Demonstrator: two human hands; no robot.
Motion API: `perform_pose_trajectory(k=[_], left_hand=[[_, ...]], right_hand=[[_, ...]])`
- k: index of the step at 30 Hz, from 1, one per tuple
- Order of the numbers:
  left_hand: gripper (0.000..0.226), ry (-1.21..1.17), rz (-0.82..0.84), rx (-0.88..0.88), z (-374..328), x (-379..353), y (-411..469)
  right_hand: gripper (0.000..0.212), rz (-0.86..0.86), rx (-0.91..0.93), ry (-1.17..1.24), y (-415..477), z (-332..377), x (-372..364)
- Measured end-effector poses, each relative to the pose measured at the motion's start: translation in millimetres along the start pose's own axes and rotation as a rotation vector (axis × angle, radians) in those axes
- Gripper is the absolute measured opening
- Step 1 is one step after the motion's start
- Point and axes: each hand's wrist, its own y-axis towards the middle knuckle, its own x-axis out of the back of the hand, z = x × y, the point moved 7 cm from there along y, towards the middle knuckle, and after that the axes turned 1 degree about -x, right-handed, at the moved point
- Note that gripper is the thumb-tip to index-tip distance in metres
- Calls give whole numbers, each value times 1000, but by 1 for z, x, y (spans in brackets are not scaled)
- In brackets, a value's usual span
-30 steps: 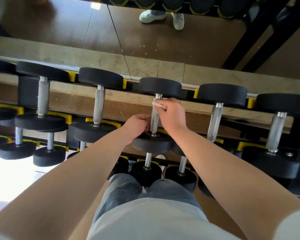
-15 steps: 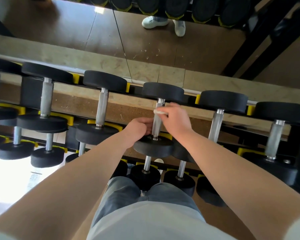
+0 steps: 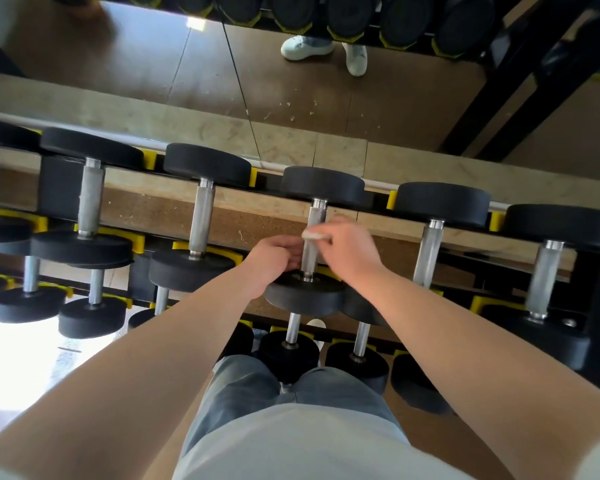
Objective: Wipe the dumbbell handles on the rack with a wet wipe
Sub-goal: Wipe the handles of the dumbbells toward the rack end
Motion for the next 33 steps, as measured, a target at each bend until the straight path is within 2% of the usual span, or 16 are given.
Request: perform_pose_trajectory(k=[2, 4, 7, 11, 13, 15, 18, 20, 23, 27, 28, 31, 33], left_hand=[[40, 20, 4, -18, 1, -1, 1], [40, 38, 11, -58, -2, -2, 0], [41, 18, 14, -130, -6, -2, -2], [42, 24, -18, -182, -12, -2, -4], [41, 26, -41, -201, -14, -3, -3], [42, 72, -70, -236, -15, -4, -3], [46, 206, -120, -281, -17, -6, -2], [48, 249, -131, -279, -17, -8, -1], [52, 323, -131, -289, -20, -10, 1], [60, 402, -163, -312, -28, -17, 5], [61, 424, -187, -311, -31, -19, 5], [60, 467, -271, -294, -36, -22, 4], [57, 452, -304, -289, -37, -21, 2]], right_hand=[[28, -165, -133, 177, 9, -12, 18], [29, -160, -184, 265, 8, -16, 18], [22, -63, -260, 298, -9, -21, 3], [13, 238, -377, 219, -32, -38, -33], [13, 296, -402, 221, -36, -42, -38], [15, 217, -453, 364, -30, -44, -33], [11, 5, -538, 684, -10, -45, -18], [10, -61, -551, 762, 3, -43, -8], [4, -37, -485, 661, 7, -41, -2], [13, 307, -440, 342, -16, -53, -21], [16, 297, -465, 334, -21, -61, -21], [19, 119, -626, 496, -32, -80, -15], [19, 78, -630, 518, -31, -83, -13]])
